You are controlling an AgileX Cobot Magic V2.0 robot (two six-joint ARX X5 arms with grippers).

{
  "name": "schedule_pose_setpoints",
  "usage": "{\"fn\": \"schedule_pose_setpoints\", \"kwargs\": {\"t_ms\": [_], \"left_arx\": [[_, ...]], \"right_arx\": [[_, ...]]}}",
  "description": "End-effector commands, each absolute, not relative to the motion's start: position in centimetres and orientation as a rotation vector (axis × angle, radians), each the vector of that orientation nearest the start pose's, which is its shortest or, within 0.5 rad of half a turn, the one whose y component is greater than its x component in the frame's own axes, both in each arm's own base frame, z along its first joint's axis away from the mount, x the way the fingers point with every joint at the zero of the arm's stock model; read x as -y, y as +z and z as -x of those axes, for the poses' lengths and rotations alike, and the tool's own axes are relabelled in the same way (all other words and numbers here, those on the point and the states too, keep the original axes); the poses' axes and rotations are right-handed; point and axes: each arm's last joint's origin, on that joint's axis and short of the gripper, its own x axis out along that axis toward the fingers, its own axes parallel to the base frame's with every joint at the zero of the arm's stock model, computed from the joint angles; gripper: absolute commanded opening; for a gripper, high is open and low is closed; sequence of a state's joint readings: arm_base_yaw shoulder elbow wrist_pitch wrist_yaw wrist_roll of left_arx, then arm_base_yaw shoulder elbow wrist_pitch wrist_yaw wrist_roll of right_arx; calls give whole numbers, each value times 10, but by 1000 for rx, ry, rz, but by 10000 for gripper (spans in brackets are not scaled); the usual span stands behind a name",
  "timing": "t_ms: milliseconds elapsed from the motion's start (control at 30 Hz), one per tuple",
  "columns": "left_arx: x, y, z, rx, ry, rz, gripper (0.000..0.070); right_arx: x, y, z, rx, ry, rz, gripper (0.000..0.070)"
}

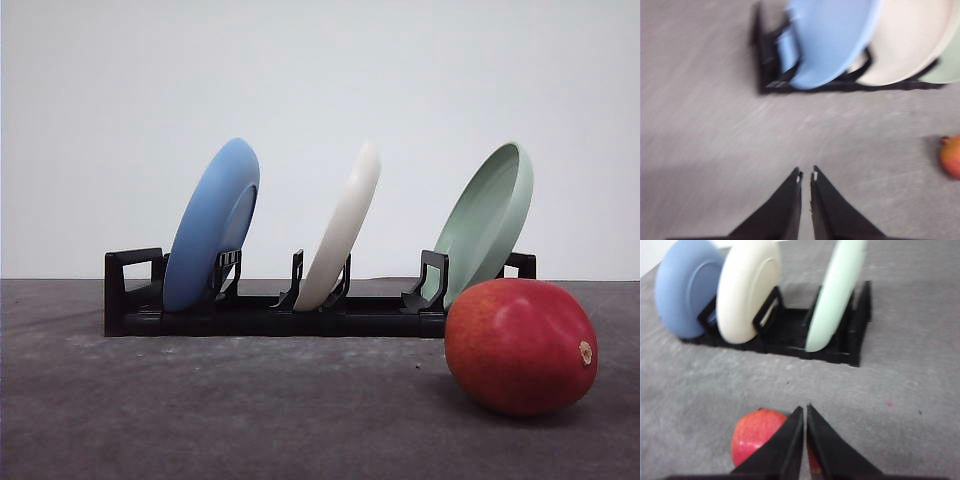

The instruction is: Place pomegranate in white plate

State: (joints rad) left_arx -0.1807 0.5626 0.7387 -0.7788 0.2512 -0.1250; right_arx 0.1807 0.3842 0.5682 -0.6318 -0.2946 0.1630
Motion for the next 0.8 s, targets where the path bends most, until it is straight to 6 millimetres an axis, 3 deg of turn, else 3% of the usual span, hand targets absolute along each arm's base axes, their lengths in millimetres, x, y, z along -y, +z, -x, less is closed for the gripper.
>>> {"fn": "schedule_pose_setpoints", "kwargs": {"t_ms": [0,400,467,500,567,633,767], "left_arx": [[31,300,-107,-580,-433,92,11],[59,306,-123,-422,-676,-174,19],[61,307,-123,-404,-686,-175,73],[62,308,-123,-395,-690,-175,152],[63,310,-123,-375,-696,-171,363],[64,311,-123,-356,-705,-171,399],[68,314,-123,-324,-732,-173,393]], "right_arx": [[-27,271,-89,-458,459,-126,4],[-37,277,-92,-367,571,-11,6],[-37,278,-92,-357,573,-7,53],[-37,278,-92,-353,574,-7,119],[-37,279,-93,-343,575,-7,321],[-37,280,-93,-333,576,-8,396],[-37,282,-93,-313,577,-8,399]]}}
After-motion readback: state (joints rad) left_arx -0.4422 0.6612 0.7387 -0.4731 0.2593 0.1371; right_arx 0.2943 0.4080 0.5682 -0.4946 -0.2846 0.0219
